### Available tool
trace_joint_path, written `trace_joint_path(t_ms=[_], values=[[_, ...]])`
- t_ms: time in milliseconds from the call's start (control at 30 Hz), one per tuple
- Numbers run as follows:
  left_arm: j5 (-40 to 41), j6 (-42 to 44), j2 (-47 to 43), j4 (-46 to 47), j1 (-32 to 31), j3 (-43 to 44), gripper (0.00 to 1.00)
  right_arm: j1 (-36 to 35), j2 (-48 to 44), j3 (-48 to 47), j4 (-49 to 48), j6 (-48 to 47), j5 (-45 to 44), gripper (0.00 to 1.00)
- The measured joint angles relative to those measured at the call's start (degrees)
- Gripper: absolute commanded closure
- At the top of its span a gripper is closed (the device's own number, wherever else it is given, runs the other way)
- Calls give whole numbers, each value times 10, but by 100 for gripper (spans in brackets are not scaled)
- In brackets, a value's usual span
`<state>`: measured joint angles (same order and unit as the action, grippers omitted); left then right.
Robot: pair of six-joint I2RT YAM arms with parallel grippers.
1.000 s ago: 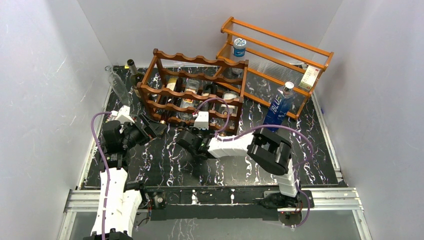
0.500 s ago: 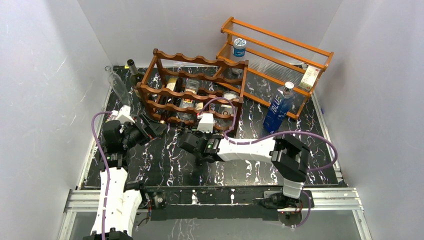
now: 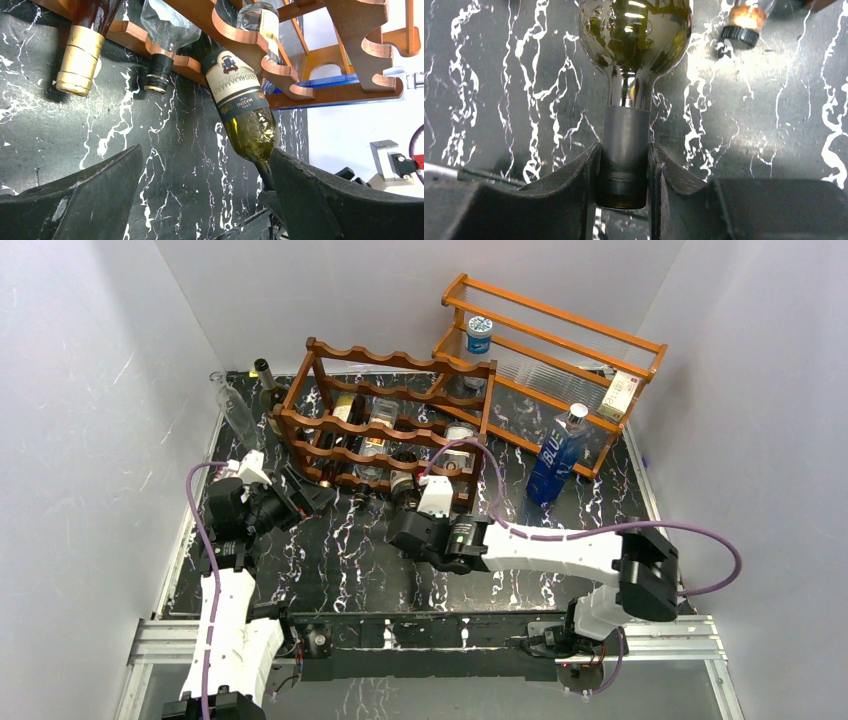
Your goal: Take the wine bottle off the wine rack
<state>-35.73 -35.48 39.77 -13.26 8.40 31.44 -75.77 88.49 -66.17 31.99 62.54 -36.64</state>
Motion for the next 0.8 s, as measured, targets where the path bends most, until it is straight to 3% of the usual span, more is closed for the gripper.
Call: trace_joint_path(t_ms=[267, 533, 667, 800], values=[[-25, 8, 12, 4, 0, 0, 3, 0, -144, 38, 62, -19, 90, 100], [-85, 15, 15, 58, -11, 1, 4, -6, -230, 42, 83, -59, 141, 100], [-91, 26, 12, 89, -73, 10, 6, -7, -239, 42, 85, -83, 143, 100], [-78, 63, 7, 111, -189, 21, 7, 5, -215, 11, 104, -116, 144, 100]])
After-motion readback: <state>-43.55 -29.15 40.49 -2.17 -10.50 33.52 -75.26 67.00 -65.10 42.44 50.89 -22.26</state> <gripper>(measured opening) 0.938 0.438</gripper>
